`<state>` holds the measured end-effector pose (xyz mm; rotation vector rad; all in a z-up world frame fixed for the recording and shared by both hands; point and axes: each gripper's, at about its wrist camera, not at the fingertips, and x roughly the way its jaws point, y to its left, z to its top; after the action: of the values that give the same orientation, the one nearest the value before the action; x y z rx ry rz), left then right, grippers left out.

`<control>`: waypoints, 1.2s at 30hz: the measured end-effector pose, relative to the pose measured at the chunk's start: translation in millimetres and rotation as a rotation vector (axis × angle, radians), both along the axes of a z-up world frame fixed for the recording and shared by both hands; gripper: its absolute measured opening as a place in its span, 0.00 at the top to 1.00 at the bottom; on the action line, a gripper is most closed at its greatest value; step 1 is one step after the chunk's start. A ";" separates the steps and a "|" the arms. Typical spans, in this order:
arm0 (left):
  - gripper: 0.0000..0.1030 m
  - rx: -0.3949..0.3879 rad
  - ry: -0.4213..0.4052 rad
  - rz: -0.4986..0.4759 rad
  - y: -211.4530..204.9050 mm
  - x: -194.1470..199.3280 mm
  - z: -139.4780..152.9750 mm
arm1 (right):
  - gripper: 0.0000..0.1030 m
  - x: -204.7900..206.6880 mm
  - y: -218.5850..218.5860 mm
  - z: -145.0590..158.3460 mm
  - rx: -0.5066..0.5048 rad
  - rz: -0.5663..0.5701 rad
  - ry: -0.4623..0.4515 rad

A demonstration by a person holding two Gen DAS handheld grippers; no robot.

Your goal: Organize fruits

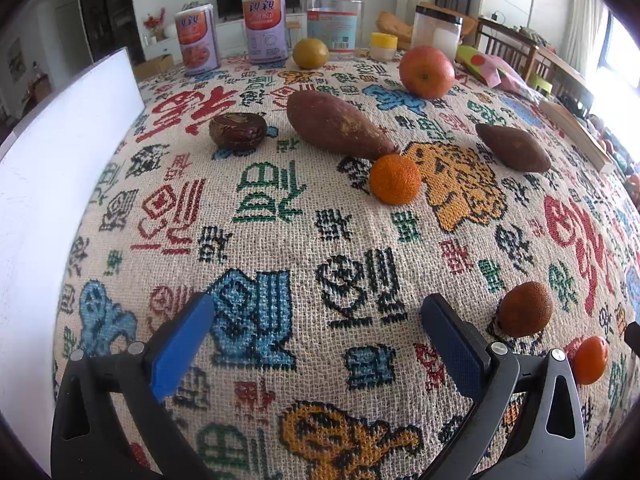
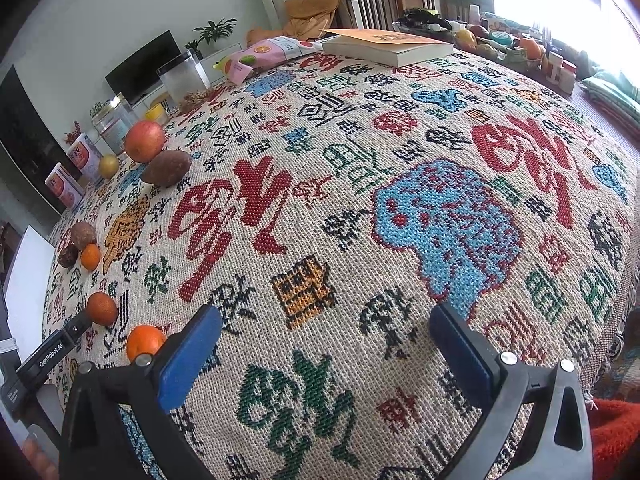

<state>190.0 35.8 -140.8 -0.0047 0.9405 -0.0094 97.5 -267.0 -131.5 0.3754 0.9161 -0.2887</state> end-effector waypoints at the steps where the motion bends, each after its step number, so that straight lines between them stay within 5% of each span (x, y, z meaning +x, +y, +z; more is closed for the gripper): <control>1: 0.00 0.000 0.000 0.000 -0.5 0.1 0.0 | 0.00 0.8 0.9 -0.1 -0.005 0.000 0.003; 36: 0.00 0.000 0.000 0.000 -0.4 0.1 0.0 | 0.00 -0.7 3.2 -0.6 -0.018 0.001 0.011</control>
<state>190.1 35.4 -140.8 -0.0047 0.9403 -0.0097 96.8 -263.8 -132.1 0.3571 0.9240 -0.2978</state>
